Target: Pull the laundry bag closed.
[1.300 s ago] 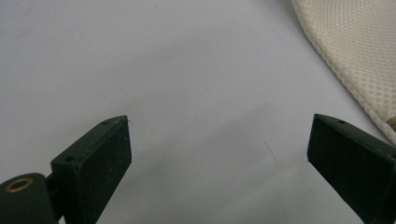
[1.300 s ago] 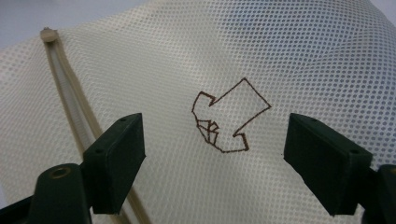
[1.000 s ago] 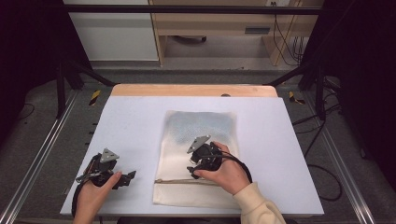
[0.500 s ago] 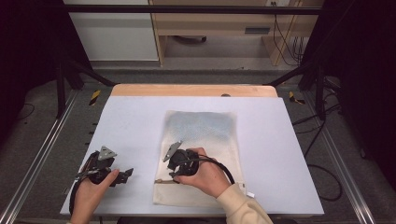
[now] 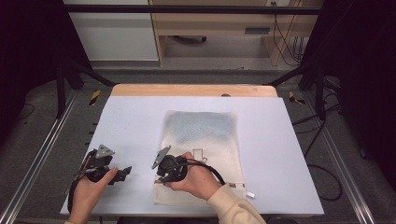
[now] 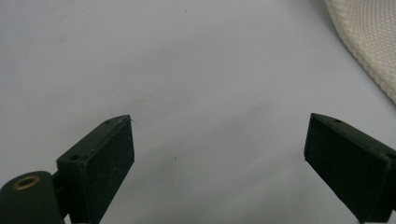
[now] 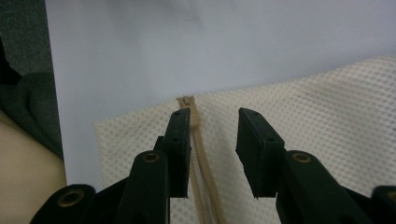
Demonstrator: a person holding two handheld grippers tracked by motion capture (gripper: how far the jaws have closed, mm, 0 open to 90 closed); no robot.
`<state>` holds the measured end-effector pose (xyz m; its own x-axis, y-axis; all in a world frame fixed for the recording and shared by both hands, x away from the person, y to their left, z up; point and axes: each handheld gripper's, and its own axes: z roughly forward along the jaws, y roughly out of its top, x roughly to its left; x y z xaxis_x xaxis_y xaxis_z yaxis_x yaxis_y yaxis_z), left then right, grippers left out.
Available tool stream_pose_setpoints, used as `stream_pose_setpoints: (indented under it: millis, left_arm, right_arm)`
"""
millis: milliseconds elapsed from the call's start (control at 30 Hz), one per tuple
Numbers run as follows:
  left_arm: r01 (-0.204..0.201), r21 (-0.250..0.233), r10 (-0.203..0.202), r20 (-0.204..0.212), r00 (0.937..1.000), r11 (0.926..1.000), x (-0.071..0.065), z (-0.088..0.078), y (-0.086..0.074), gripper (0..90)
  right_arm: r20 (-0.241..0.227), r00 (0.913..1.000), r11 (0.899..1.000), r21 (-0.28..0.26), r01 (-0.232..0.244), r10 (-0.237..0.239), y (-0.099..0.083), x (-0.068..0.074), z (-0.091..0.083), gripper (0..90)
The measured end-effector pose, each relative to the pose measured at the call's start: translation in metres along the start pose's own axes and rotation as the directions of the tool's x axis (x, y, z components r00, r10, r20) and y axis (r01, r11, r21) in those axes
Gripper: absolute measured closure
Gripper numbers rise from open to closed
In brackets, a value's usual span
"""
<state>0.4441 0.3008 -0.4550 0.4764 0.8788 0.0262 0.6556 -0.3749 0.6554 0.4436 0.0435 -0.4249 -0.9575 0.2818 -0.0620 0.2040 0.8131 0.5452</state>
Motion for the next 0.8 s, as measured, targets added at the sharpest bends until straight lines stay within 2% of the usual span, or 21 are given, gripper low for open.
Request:
stream_pose_setpoints:
  millis: [233, 367, 467, 500, 600, 633, 667, 700, 800]
  left_arm:
    - [0.002, -0.014, -0.002, 0.005, 1.0, 0.9999, -0.001, -0.001, 0.001, 8.3]
    - [-0.001, -0.01, 0.001, 0.0, 1.0, 0.9999, -0.001, -0.001, 0.001, 9.2]
    - [0.005, -0.008, -0.005, 0.001, 1.0, 1.0, -0.001, 0.0, 0.001, 9.2]
    - [0.004, -0.006, -0.004, 0.003, 1.0, 1.0, -0.002, 0.0, 0.001, 9.2]
    - [0.0, -0.008, 0.001, 0.014, 0.9999, 1.0, -0.003, 0.0, 0.002, 10.2]
    - [0.004, -0.013, -0.003, 0.036, 0.9994, 0.9999, -0.004, 0.0, 0.002, 10.7]
    - [0.004, -0.013, -0.003, 0.036, 0.9994, 0.9999, -0.004, 0.0, 0.002, 10.7]
    - [0.003, -0.014, -0.002, 0.054, 0.9986, 0.9999, -0.006, -0.001, 0.002, 10.9]
    - [0.001, -0.015, 0.0, 0.059, 0.9983, 0.9999, -0.009, -0.002, 0.002, 11.0]
  right_arm:
    - [-0.028, 0.9996, 1.0, 0.022, 0.004, -0.003, 0.005, 0.001, 0.011, 65.7]
    - [-0.065, 0.9979, 1.0, 0.029, 0.002, 0.0, 0.005, 0.002, 0.018, 71.3]
    - [-0.064, 0.9979, 1.0, 0.024, -0.006, 0.008, 0.004, 0.002, 0.021, 74.2]
    - [-0.078, 0.9969, 0.999, 0.038, -0.005, 0.008, 0.004, 0.002, 0.024, 74.2]
    - [-0.081, 0.9967, 0.999, 0.045, -0.009, 0.013, 0.004, 0.001, 0.027, 74.4]
    - [-0.08, 0.9966, 0.999, 0.046, -0.013, 0.016, 0.004, 0.0, 0.029, 76.6]
    - [-0.082, 0.9964, 0.999, 0.047, -0.014, 0.018, 0.004, 0.0, 0.029, 77.6]
    - [-0.085, 0.9962, 0.999, 0.048, -0.016, 0.02, 0.004, -0.001, 0.03, 79.7]
    - [-0.095, 0.9953, 0.999, 0.052, -0.015, 0.02, 0.004, -0.001, 0.03, 81.4]
